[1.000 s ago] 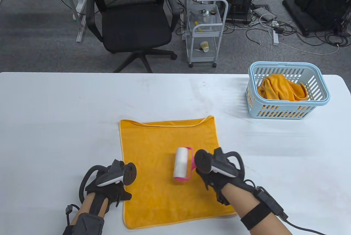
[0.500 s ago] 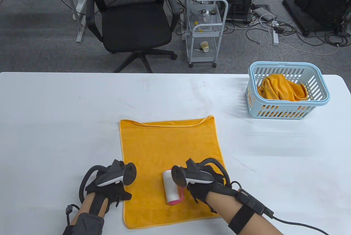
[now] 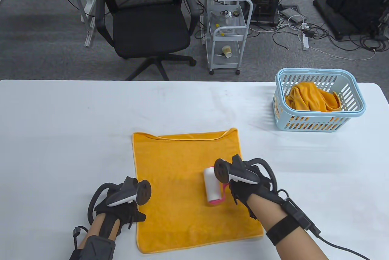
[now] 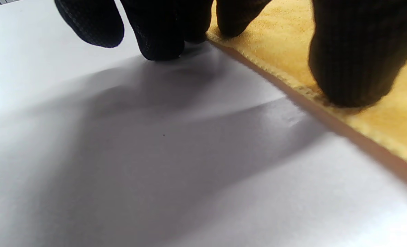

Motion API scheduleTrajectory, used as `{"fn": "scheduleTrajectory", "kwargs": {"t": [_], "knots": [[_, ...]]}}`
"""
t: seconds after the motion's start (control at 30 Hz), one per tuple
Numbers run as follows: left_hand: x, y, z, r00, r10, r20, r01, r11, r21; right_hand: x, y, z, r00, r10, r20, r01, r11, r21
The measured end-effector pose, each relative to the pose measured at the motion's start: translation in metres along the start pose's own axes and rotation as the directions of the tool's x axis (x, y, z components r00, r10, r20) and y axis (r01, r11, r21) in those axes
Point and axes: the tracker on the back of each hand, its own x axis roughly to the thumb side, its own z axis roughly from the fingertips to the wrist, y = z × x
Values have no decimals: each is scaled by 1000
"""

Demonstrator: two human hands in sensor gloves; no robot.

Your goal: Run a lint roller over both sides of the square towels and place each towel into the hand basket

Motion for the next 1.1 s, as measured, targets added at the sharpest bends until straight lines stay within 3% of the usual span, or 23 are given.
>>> {"fn": "scheduleTrajectory", "kwargs": {"t": [0.17, 0.33, 0.43, 0.63, 0.77, 0.87, 1.0, 1.1], "knots": [[0, 0, 0, 1000, 3, 4, -3, 1000, 1, 53, 6, -26, 998, -11, 56, 15, 997, -74], [-1, 0, 0, 1000, 4, 7, -4, 1000, 2, 63, 10, -36, 999, 30, 45, -27, 996, -80], [0, 0, 0, 1000, 1, 6, -1, 1000, 2, 42, 4, -34, 994, 106, -17, -107, 992, -63], [0, -1, 0, 1000, -3, 5, 3, 1000, 4, -39, -4, -32, 914, 297, -276, -274, 954, 120], [0, -1, 0, 1000, -2, 8, 2, 1000, 5, -69, -8, -34, 906, 230, -356, -189, 971, 146], [0, -1, 0, 1000, -2, 10, 2, 1000, 6, -56, -13, -43, 939, 101, -330, -96, 995, 32], [0, -1, 0, 1000, -1, 10, 1, 1000, 6, -3, -21, -66, 983, -102, -155, 90, 992, -83], [0, -1, 0, 1000, 3, 13, -3, 1000, 8, 34, -22, -79, 993, -93, -76, 82, 987, -135]]}}
